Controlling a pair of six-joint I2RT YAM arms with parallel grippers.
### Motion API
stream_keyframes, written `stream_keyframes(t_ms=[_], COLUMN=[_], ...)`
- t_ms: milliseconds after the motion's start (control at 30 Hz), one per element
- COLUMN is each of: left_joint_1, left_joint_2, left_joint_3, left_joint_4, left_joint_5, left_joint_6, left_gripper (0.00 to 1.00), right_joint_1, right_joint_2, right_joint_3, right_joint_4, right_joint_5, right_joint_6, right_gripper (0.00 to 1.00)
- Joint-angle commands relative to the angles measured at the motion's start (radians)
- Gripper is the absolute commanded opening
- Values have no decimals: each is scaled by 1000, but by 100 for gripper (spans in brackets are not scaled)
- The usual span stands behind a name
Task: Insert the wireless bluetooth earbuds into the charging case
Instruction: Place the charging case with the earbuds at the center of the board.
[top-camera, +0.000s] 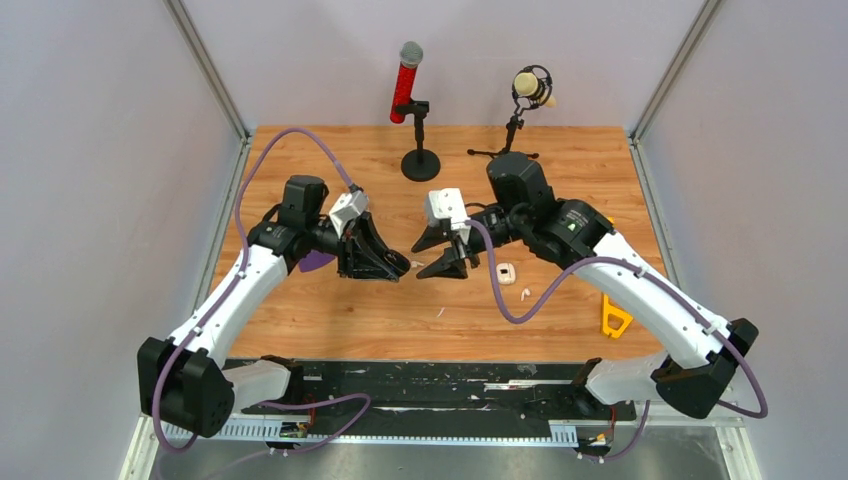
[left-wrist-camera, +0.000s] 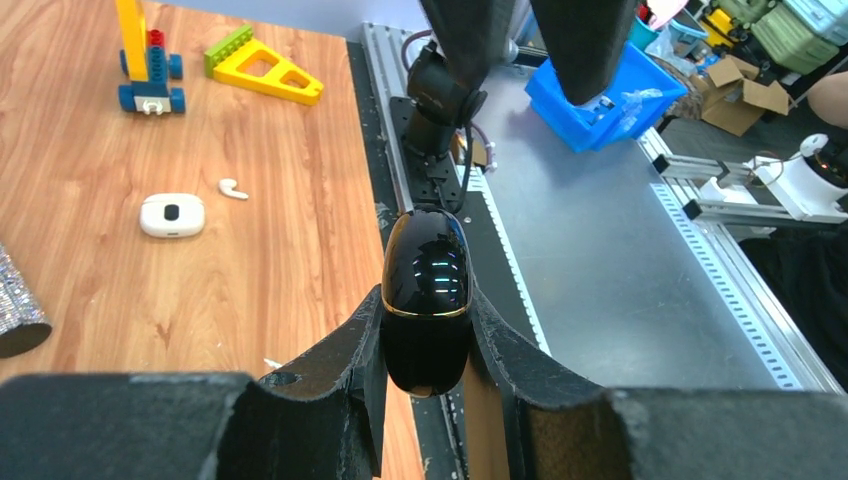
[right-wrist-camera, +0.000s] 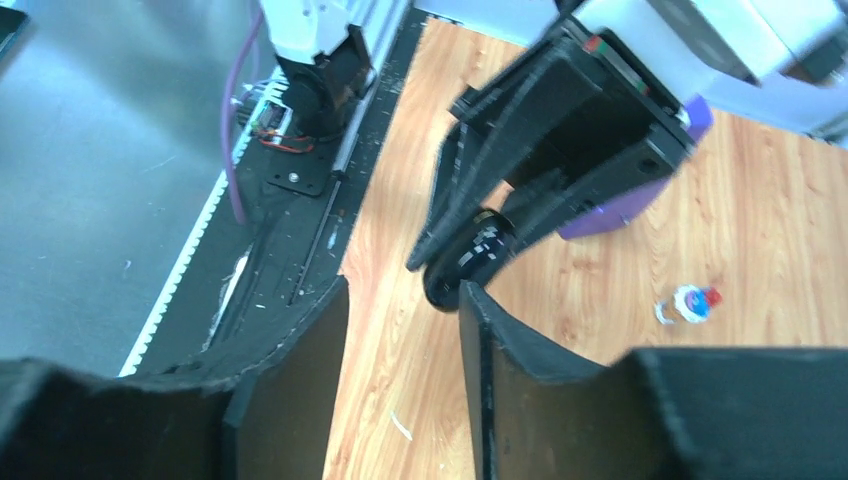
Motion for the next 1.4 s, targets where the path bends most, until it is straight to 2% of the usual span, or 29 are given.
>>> stream_keyframes(t_ms=[0, 67, 167, 233, 333, 367, 400, 600, 833, 967, 1100, 1167, 1267, 1300, 1367], left_joint_1=[2, 2, 2, 2, 2, 2, -1, -21, -69, -85, -92, -93, -93, -93, -93], left_joint_2=[7, 31, 97, 174, 315, 368, 456, 648, 783, 836, 861, 861, 845, 837, 818], left_joint_3=[-3, -21, -15, 24, 82, 102, 119, 173, 247, 294, 292, 276, 251, 246, 234], left_joint_4=[140, 280, 447, 437, 431, 447, 523, 544, 527, 510, 490, 491, 496, 496, 497], left_joint_5=[-83, -142, -260, -324, -415, -461, -574, -788, -1017, -1054, -1082, -1092, -1107, -1111, -1119], left_joint_6=[-164, -320, -480, -524, -594, -611, -709, -773, -770, -783, -788, -790, -787, -784, -782], left_gripper=[7, 8, 7, 5, 6, 6, 6, 10, 12, 16, 26, 36, 56, 72, 95], right_joint_1=[-107, -175, -271, -322, -391, -411, -463, -569, -665, -673, -675, -676, -677, -677, -677], right_joint_2=[-31, -38, -34, -34, -76, -110, -193, -348, -434, -453, -459, -455, -447, -445, -442], right_joint_3=[-3, -54, -128, -162, -233, -274, -366, -520, -570, -583, -578, -570, -577, -588, -617], right_joint_4=[47, 127, 223, 236, 253, 265, 308, 372, 403, 407, 400, 369, 291, 273, 238], right_joint_5=[-29, -38, -26, -3, 31, 42, 84, 95, 30, 25, 86, 142, 194, 216, 259], right_joint_6=[80, 159, 258, 284, 275, 263, 241, 233, 246, 238, 234, 215, 121, 94, 29], right_gripper=[51, 58, 59, 59, 59, 60, 60, 62, 63, 63, 64, 69, 80, 85, 97])
